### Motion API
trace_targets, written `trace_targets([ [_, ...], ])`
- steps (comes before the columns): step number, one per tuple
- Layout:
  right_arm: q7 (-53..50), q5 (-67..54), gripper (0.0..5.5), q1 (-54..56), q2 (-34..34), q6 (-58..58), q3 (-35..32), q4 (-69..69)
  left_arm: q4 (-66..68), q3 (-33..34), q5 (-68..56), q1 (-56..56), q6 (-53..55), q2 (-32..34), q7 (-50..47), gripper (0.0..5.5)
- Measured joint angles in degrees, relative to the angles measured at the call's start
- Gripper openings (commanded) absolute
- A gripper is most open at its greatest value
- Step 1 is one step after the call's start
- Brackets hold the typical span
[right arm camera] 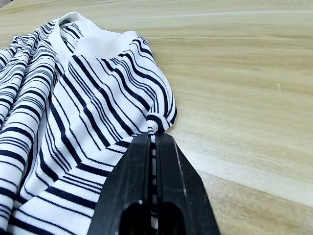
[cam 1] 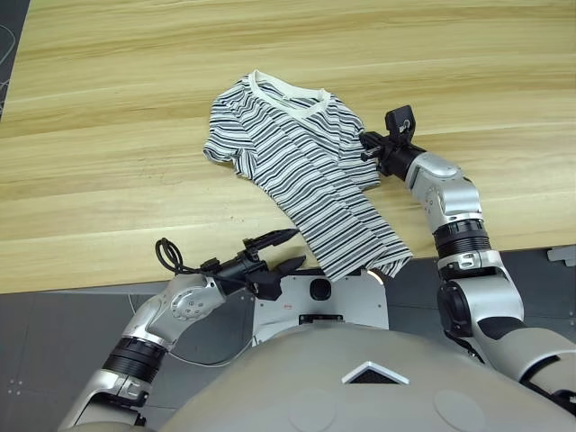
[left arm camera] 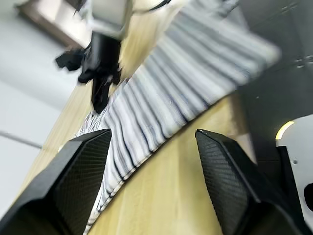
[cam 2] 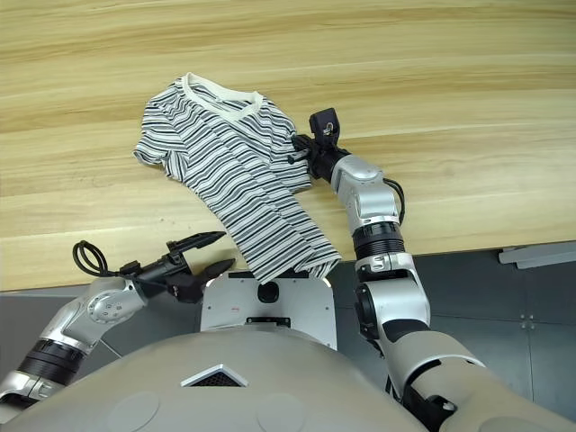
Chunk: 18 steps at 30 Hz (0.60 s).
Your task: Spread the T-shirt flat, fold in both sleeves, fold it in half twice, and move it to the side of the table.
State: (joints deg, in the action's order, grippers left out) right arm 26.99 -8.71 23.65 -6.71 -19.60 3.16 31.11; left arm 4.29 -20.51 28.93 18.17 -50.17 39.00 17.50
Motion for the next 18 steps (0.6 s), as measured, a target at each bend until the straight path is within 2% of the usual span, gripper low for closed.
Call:
trace_targets([
  [3, -0.08, 0.15, 0.10, 0.03, 0.16, 0.20, 0.14, 0.00, 1.16, -1.81, 1.24, 0.52, -2.90, 2.43, 1.72, 3.20],
  [7, -0.18, 0.17, 0.10, 0.04, 0.56, 0.26, 0.22, 0.00, 1.26, -1.98, 1.33, -0.08, -5.75, 2.45, 1.12, 3.20],
  [18, -0.28, 0.84, 0.10, 0.23, 1.61, 1.02, 0.85, 0.52, 4.97, -4.06, 10.60, -6.12, -7.13, -0.55, -2.77, 3.20],
])
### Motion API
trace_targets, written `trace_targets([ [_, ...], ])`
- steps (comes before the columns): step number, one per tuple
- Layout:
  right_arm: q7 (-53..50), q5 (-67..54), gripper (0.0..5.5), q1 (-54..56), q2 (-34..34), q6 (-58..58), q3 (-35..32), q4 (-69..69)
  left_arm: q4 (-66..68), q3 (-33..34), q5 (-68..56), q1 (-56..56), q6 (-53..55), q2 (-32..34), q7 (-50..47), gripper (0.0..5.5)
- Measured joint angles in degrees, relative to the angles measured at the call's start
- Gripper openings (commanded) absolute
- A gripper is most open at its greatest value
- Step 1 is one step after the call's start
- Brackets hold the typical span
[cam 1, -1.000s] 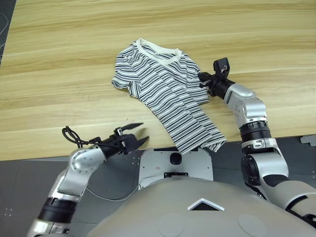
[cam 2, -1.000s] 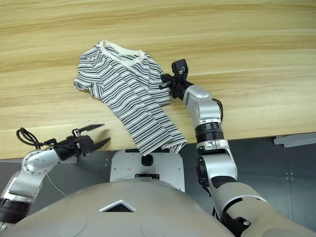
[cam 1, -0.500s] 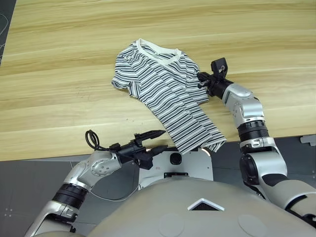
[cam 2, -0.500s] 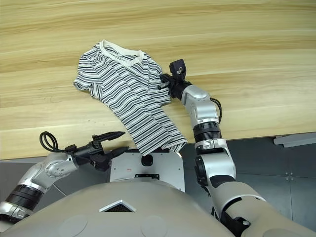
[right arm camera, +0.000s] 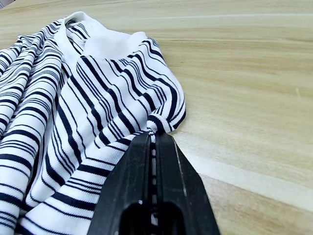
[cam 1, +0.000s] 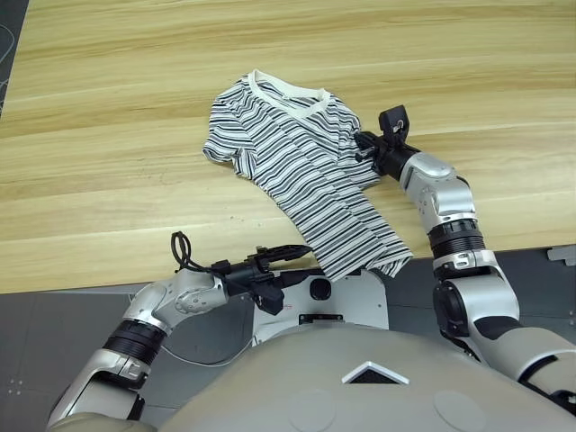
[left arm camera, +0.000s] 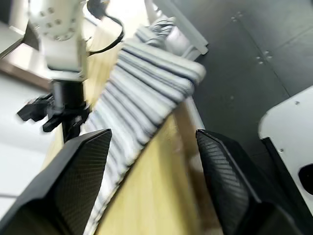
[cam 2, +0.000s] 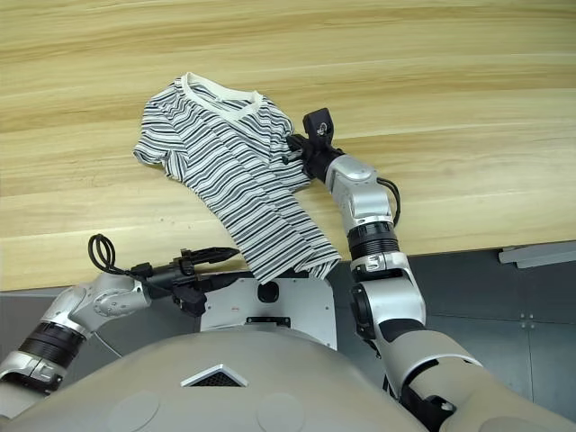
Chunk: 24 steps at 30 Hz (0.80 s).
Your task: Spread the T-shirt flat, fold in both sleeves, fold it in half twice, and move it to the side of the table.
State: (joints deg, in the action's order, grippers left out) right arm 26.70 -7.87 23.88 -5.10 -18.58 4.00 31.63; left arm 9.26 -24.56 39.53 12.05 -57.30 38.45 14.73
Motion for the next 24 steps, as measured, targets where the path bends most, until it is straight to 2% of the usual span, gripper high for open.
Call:
trace_targets([
  [15, 0.34, 0.27, 0.10, -0.41, 0.45, -0.23, 1.28, -1.26, 3.48, -2.75, -0.86, -6.17, -0.64, -0.47, 2.71, 3.20],
  [22, 0.43, 0.51, 0.10, -0.43, 0.47, -0.23, 1.47, -1.92, 5.05, -4.59, -3.95, -9.02, -1.21, -0.90, 7.21, 3.20],
  [24, 0.44, 0.60, 0.10, -0.47, 0.48, -0.23, 1.55, -1.96, 5.26, -5.02, -4.46, -9.41, -1.15, -1.34, 7.62, 2.96],
])
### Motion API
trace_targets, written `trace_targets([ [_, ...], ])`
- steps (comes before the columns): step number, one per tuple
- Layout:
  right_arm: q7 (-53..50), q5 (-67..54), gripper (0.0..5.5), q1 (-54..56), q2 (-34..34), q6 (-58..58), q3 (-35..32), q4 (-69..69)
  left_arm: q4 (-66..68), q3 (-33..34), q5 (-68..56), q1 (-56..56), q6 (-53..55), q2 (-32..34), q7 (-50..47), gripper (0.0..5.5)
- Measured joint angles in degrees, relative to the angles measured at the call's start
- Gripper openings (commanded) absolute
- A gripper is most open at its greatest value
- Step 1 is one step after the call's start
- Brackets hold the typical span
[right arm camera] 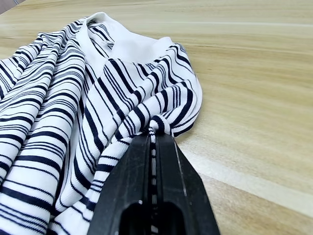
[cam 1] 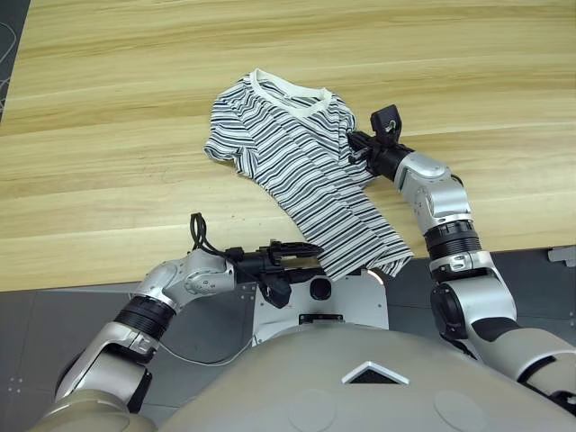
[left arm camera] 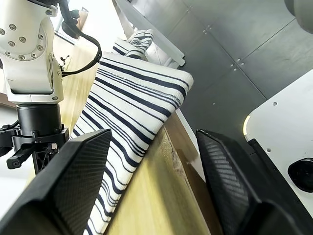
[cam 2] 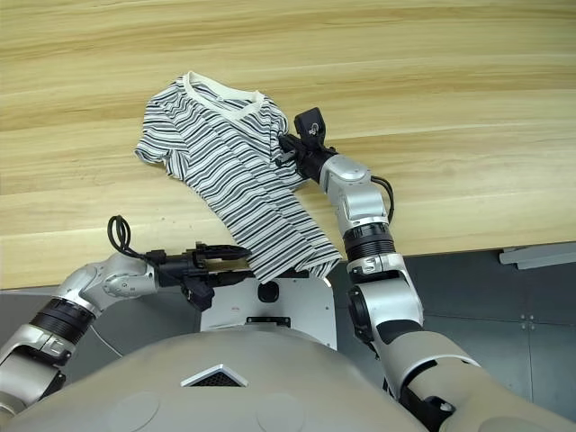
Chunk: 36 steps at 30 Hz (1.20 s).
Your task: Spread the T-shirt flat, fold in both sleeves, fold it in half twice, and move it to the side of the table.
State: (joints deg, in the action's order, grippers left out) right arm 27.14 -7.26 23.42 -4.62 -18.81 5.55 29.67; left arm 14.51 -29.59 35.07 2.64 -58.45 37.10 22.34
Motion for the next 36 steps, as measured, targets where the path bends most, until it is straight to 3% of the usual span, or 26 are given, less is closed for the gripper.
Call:
trace_targets([
  [6, 0.02, 0.28, 0.10, -0.11, 0.32, 0.23, 0.16, -0.04, 2.68, -2.78, -0.44, -2.44, -0.01, -4.68, 0.32, 2.08],
  [12, 0.01, 0.36, 0.10, -0.23, 0.43, 0.64, 0.29, -0.04, 4.97, -4.16, -3.60, -3.14, -0.89, -5.32, 1.54, 1.41],
  [20, 0.06, 0.44, 0.10, -0.38, 0.30, 1.57, 0.32, -0.04, 10.75, -4.40, -10.20, -6.62, -5.55, -4.98, 3.77, 0.13],
  [25, 0.51, 0.37, 0.10, -0.35, 0.00, 2.26, -0.12, 0.20, 2.78, 1.11, -12.55, 2.18, -2.65, 5.64, 3.97, 0.13],
  [36, -0.63, 1.64, 0.10, 12.52, -4.36, 9.20, -4.61, 17.83, -3.69, 4.01, -17.57, 9.02, 1.37, 9.10, 5.48, 0.13],
])
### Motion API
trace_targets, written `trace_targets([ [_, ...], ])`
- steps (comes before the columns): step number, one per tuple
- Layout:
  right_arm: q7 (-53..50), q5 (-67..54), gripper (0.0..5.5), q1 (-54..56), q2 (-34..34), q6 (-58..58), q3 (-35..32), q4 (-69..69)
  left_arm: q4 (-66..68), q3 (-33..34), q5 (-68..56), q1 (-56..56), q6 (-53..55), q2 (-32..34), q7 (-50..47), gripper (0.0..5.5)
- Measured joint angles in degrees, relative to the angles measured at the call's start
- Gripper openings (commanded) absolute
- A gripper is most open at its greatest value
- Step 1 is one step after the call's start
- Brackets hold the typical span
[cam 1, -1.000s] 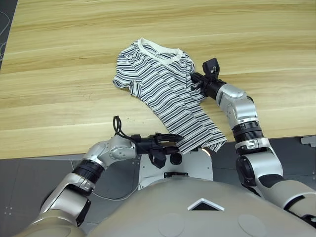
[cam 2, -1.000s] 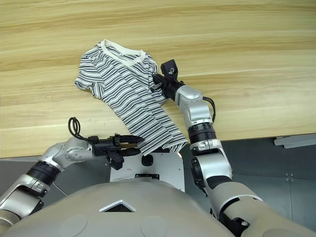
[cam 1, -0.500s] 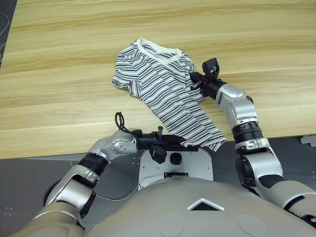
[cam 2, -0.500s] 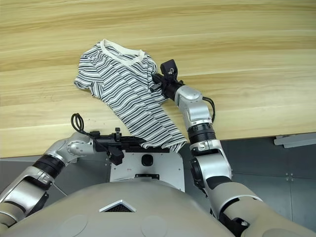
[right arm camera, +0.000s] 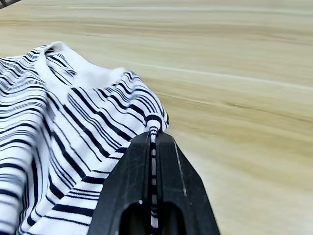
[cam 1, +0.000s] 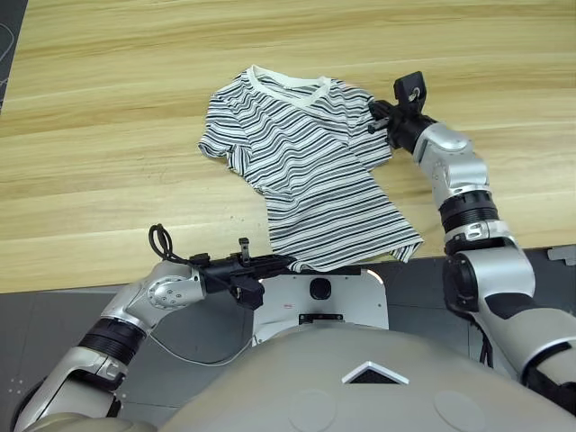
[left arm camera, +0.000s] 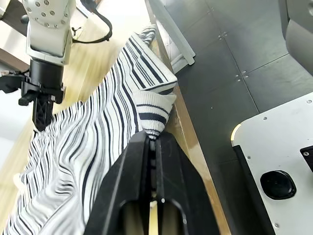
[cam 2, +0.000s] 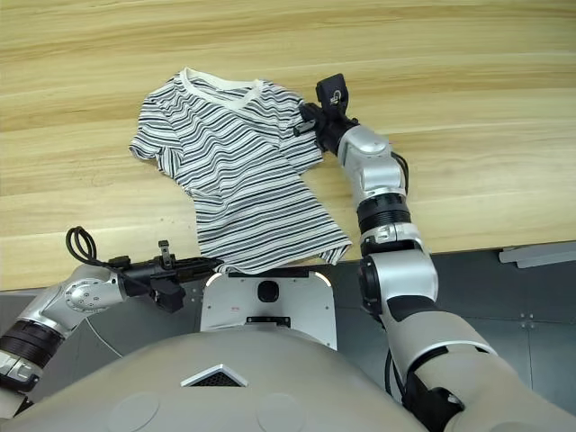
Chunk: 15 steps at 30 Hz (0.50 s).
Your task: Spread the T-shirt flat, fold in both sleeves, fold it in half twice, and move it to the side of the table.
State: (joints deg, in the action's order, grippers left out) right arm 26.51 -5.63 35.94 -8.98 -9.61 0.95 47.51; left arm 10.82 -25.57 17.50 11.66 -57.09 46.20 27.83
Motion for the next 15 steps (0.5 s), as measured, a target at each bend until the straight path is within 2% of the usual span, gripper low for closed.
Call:
trace_targets([
  [9, -0.03, 5.51, 0.10, 10.70, -2.91, 7.19, 0.67, 19.00, 2.53, 3.28, -2.62, 1.11, 0.20, 1.68, 0.42, 0.13],
  [15, -0.81, 9.94, 0.10, 14.02, -3.64, 9.63, 2.12, 25.07, 3.39, 3.80, -2.80, 1.12, -0.02, 2.23, 1.46, 0.13],
])
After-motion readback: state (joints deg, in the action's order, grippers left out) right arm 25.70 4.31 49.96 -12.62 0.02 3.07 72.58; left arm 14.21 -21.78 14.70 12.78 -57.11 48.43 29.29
